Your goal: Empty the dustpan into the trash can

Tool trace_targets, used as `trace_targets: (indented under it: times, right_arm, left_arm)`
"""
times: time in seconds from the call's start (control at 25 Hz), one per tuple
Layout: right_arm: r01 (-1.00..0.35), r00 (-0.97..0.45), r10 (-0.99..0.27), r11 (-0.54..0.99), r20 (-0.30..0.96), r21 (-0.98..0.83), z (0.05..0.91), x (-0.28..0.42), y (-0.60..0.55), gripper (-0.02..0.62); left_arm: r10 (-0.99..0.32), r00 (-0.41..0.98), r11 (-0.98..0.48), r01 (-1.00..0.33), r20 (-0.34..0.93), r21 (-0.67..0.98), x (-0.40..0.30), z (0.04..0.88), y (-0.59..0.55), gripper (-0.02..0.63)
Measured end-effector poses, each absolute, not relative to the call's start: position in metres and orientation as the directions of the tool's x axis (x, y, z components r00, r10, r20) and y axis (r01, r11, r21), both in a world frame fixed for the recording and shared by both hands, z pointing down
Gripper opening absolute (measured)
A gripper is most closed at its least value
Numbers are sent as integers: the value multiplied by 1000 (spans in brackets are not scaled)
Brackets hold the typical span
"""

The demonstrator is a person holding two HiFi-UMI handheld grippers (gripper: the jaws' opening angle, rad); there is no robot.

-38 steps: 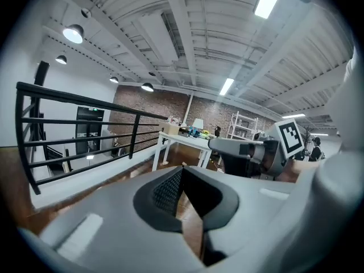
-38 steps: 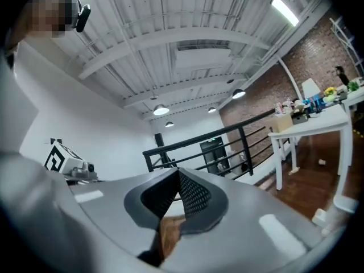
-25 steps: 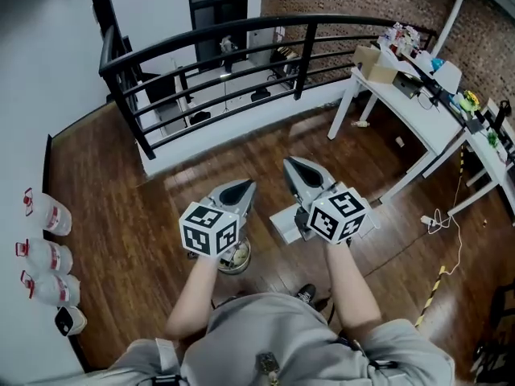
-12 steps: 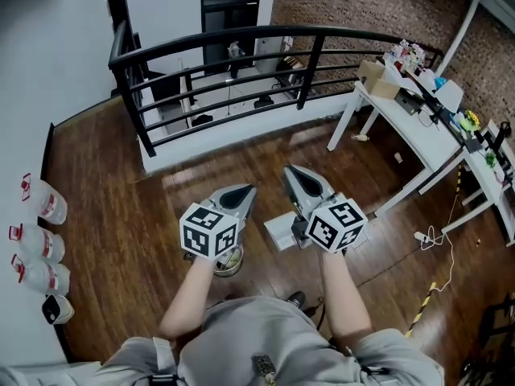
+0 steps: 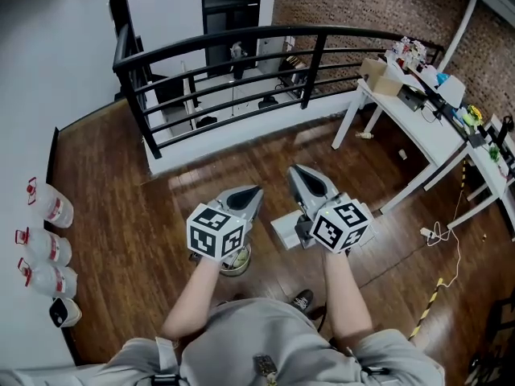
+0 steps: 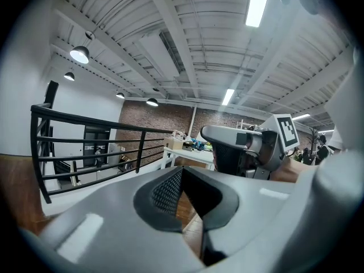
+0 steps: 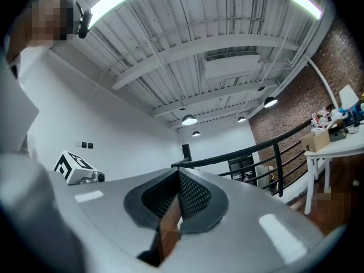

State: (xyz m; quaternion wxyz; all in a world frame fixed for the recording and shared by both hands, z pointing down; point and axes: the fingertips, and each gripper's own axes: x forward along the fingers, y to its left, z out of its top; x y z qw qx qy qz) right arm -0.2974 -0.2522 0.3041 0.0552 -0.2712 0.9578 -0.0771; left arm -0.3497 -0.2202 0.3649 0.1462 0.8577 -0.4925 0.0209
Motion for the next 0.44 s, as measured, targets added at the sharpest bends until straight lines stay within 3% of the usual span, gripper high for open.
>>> trace_targets:
  times: [0.44]
  right_arm:
    - [-519,-839,-539,836,-83,-179,303,-306,-243,-2]
  left_arm:
    - [-826,532,-491,-842,187,224,-354,368,-210,-12]
